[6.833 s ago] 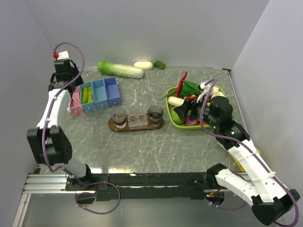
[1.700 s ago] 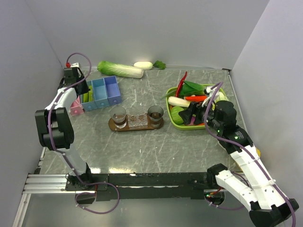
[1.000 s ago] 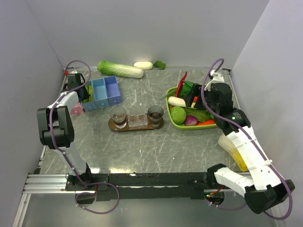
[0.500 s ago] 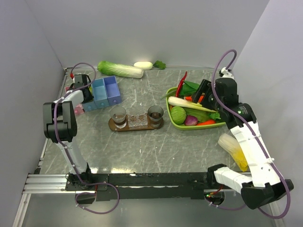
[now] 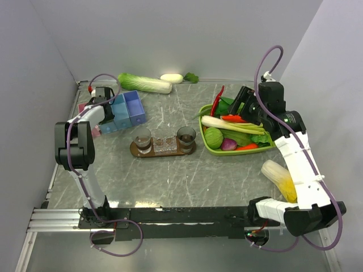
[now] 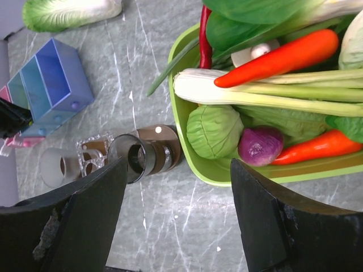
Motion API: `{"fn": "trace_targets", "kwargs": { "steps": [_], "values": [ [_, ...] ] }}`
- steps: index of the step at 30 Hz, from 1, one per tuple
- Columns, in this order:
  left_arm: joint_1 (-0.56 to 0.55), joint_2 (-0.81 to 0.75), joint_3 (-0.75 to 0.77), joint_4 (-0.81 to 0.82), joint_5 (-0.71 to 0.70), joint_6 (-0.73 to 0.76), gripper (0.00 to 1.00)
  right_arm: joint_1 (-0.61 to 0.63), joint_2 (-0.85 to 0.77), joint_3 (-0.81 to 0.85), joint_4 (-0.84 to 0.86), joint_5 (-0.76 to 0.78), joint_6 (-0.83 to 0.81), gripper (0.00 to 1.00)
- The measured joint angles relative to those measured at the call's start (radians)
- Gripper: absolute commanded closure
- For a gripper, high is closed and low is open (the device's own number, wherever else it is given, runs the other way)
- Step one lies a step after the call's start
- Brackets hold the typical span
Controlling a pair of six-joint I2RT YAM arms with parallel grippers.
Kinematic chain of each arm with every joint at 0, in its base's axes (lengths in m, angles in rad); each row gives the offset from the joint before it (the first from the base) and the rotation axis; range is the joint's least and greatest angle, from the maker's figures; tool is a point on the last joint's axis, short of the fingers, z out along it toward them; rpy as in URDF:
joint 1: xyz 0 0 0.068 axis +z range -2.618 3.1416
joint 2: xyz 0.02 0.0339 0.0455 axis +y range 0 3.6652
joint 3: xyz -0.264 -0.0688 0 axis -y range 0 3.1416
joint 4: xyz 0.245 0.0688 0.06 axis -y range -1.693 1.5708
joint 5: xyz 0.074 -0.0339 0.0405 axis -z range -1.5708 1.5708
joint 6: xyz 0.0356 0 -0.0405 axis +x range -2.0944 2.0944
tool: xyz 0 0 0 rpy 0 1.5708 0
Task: Prepare toiletry sets of a toothbrush and toothpaste on the tray
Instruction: Pick up the toothpaste from the storage box.
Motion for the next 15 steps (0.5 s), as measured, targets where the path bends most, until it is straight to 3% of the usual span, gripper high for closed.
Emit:
{"fn": "trace_targets", "kwargs": {
  "steps": [15],
  "values": [
    [0.002,0.048,0.081,-0.064,-0.076,-0.017,0.63,-0.038,0.030,0.036,0.010,-0.070,-0.040,0.20]
  ]
}}
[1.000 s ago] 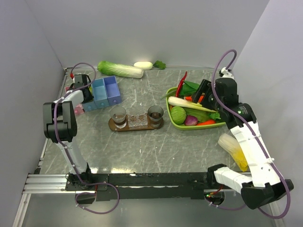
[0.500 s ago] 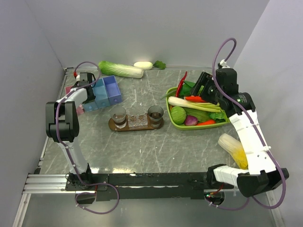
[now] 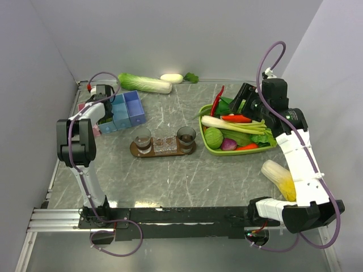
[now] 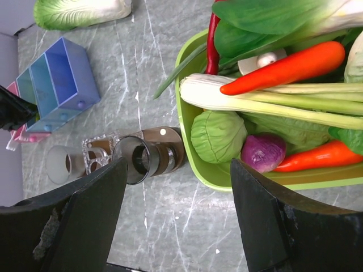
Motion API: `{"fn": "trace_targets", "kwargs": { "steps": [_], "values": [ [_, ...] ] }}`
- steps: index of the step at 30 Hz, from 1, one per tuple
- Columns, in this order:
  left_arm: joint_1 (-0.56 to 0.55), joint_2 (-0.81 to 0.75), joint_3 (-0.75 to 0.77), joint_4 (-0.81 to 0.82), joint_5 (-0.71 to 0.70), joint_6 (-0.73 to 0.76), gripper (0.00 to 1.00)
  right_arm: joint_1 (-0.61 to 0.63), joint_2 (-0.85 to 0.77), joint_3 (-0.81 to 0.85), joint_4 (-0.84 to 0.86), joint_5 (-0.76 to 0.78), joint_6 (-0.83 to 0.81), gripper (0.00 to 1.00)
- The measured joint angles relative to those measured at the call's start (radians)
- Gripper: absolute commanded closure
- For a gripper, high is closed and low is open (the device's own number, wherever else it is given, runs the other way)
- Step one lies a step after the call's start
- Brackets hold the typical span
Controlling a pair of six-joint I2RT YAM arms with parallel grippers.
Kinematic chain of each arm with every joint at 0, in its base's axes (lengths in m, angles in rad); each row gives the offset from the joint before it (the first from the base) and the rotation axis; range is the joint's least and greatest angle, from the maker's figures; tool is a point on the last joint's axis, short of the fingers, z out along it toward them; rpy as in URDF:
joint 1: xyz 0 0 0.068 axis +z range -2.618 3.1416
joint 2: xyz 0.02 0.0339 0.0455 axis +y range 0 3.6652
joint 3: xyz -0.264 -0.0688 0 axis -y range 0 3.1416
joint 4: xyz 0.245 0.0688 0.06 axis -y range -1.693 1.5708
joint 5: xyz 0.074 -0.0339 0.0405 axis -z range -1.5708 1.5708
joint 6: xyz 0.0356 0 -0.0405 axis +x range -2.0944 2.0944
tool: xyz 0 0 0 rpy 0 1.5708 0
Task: Prepare toiletry sets of a toothbrush and toothpaste on the tray
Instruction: Pick up the toothpaste from the storage box.
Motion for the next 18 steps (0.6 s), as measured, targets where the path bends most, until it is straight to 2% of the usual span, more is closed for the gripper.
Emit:
{"fn": "trace_targets", "kwargs": {
  "steps": [18],
  "values": [
    [0.005,0.032,0.006,0.010,0.004,-0.006,0.58,-0.036,0.000,0.000,0.000,-0.026,0.001,0.21]
  ]
}}
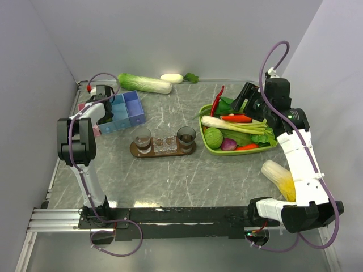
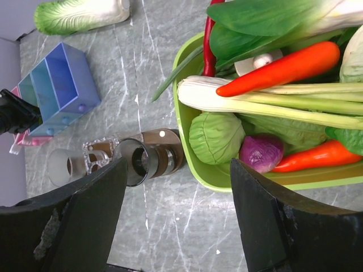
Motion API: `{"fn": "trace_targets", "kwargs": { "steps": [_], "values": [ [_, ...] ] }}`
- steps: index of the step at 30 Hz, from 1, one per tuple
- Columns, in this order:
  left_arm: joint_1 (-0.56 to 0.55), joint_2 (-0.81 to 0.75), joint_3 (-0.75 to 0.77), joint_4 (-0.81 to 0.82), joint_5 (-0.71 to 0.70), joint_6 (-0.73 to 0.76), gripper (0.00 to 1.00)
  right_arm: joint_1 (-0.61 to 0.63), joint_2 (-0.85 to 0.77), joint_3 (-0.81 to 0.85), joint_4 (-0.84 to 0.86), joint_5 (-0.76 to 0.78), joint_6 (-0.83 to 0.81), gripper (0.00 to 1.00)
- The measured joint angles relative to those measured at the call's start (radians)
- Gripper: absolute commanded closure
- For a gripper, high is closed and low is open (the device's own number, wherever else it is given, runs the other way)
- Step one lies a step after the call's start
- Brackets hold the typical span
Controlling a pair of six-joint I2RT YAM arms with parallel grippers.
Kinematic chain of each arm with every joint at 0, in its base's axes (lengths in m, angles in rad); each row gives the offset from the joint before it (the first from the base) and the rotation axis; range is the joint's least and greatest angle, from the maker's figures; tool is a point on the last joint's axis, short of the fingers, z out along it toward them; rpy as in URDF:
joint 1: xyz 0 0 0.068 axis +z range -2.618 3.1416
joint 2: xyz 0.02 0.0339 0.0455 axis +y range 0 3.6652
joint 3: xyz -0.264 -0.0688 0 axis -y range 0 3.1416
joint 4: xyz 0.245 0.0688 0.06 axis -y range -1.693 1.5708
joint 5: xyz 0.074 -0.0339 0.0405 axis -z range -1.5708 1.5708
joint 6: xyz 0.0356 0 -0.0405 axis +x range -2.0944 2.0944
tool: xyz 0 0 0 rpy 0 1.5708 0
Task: Prepare toiletry sets of a toothbrush and toothpaste on the tray
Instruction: Pick up the toothpaste from the storage box.
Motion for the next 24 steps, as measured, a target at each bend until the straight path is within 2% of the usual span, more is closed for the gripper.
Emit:
{"fn": "trace_targets", "kwargs": {
  "steps": [4,12,24],
  "values": [
    [0.007,0.006,0.000,0.010,0.019,-0.003,0.64,-0.005,0.000,0.000,0.000,0.000,0.001,0.21],
    [0.008,0.042,0.000,0.029,0.021,0.006,0.98,-0.010,0.000,-0.001,-0.001,0.000,0.003,0.21],
    [0.010,0.005,-0.011,-0.013,0.054,-0.001,0.99,-0.012,0.000,-0.003,0.000,-0.015,0.005,0.23]
  ]
}}
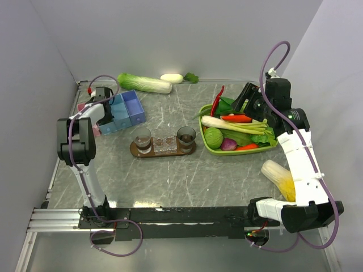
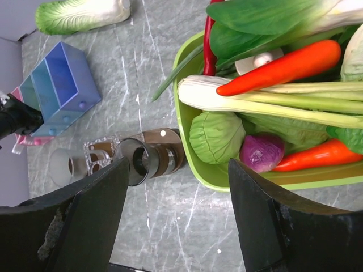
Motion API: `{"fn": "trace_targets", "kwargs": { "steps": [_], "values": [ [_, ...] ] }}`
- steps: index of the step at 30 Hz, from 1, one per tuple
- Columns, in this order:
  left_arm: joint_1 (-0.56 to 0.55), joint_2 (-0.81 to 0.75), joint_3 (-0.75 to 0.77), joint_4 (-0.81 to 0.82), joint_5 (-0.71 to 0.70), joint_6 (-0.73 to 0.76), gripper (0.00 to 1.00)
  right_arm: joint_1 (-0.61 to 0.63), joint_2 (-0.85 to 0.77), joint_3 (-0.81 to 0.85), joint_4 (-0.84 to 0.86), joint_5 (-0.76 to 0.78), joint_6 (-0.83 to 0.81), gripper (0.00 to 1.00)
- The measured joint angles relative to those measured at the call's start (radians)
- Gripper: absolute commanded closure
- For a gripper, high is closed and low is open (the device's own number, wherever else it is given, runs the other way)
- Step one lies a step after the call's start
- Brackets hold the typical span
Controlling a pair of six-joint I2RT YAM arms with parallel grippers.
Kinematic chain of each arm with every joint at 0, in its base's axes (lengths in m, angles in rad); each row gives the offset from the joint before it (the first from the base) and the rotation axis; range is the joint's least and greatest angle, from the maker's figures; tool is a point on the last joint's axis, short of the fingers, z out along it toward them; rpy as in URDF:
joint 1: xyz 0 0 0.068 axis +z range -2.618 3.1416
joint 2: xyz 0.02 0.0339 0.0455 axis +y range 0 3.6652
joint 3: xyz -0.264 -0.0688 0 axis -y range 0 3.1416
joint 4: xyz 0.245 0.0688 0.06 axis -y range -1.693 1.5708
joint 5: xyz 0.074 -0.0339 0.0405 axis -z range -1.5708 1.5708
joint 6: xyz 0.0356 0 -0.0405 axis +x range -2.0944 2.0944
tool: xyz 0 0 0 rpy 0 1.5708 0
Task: Prepare toiletry sets of a toothbrush and toothpaste on the tray
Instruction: Pick up the toothpaste from the storage box.
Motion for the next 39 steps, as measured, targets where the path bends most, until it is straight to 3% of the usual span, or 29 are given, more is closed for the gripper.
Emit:
{"fn": "trace_targets", "kwargs": {
  "steps": [10,25,34,39],
  "values": [
    [0.002,-0.147,-0.022,-0.085,0.025,-0.022,0.99,0.000,-0.001,-0.018,0.003,-0.021,0.006,0.24],
    [0.002,-0.203,0.064,-0.166,0.122,-0.024,0.99,0.000,-0.025,-0.019,0.011,-0.018,-0.022,0.28],
    [0.003,-0.379,0.077,-0.191,0.293,-0.026,0.99,0.019,-0.074,-0.033,0.146,-0.016,-0.097,0.33],
    [0.003,-0.529,0.031,-0.188,0.465,-0.068,0.99,0.190,-0.126,-0.112,0.295,0.022,-0.147,0.33]
  ]
}}
